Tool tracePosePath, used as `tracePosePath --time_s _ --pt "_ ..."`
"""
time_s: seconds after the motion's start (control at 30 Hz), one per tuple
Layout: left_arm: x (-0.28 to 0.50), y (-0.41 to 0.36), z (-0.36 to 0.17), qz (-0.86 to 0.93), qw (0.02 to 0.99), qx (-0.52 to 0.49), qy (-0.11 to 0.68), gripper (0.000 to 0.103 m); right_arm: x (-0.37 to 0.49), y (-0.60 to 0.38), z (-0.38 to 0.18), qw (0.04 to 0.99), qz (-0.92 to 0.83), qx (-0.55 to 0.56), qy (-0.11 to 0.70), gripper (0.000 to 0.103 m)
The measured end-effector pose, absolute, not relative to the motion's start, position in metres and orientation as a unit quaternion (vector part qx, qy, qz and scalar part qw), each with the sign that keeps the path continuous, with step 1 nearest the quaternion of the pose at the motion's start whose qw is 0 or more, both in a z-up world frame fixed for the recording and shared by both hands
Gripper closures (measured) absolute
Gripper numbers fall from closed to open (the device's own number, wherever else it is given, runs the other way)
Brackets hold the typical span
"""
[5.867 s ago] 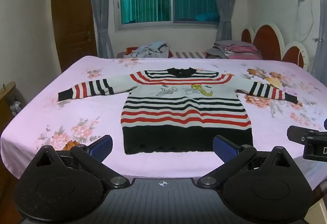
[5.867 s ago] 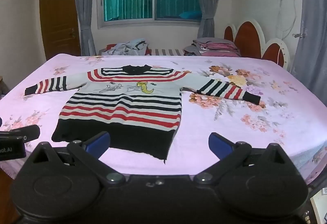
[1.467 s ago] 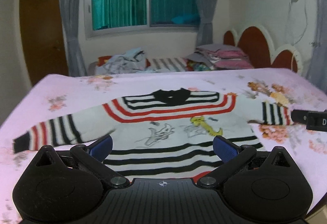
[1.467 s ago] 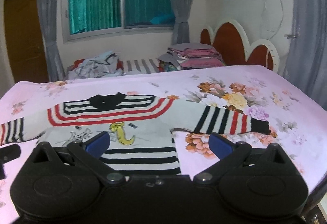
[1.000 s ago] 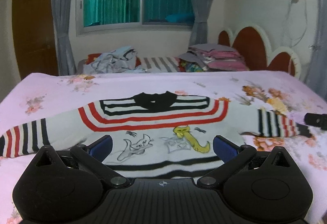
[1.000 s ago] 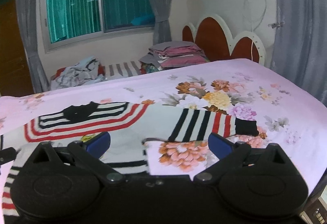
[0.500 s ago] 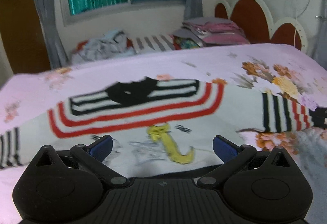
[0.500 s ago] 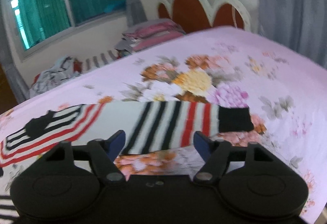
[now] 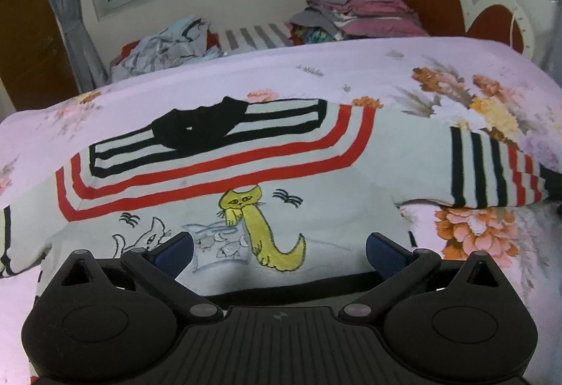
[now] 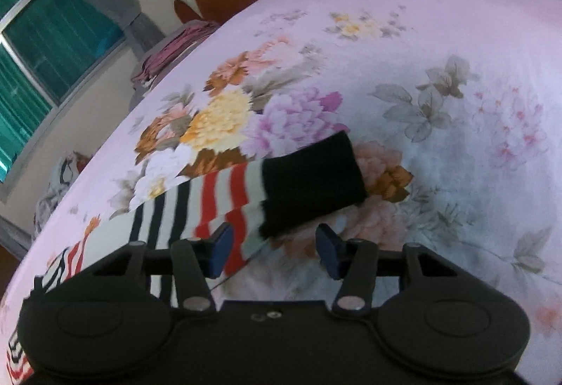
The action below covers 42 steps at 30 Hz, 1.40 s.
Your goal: Fold small clothes
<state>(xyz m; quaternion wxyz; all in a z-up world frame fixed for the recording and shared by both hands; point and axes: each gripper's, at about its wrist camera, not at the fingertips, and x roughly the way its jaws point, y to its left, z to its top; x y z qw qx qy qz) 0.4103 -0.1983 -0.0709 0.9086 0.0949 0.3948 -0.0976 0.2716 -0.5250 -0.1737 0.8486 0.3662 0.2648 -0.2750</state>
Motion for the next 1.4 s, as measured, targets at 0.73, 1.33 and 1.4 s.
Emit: tracePosePath --time_s 0.73,1.33,1.4 --pt "0.461 -0.082 -0.086 -0.031 0.900 0.025 0.434 0.000 0.371 -0.409 -0.113 0.942 -0.117 0.158 0.271 0.096" --pt "0.454 0.075 -0.118 -0.010 0.893 -0.031 0.449 0.000 0.472 -0.129 -0.157 0.924 0.069 0.028 0.374 0.096" --pt "0.456 0.078 -0.119 -0.012 0.894 -0.029 0.447 0.000 0.477 -0.117 -0.171 0.916 0.077 0.029 0.393 0.096"
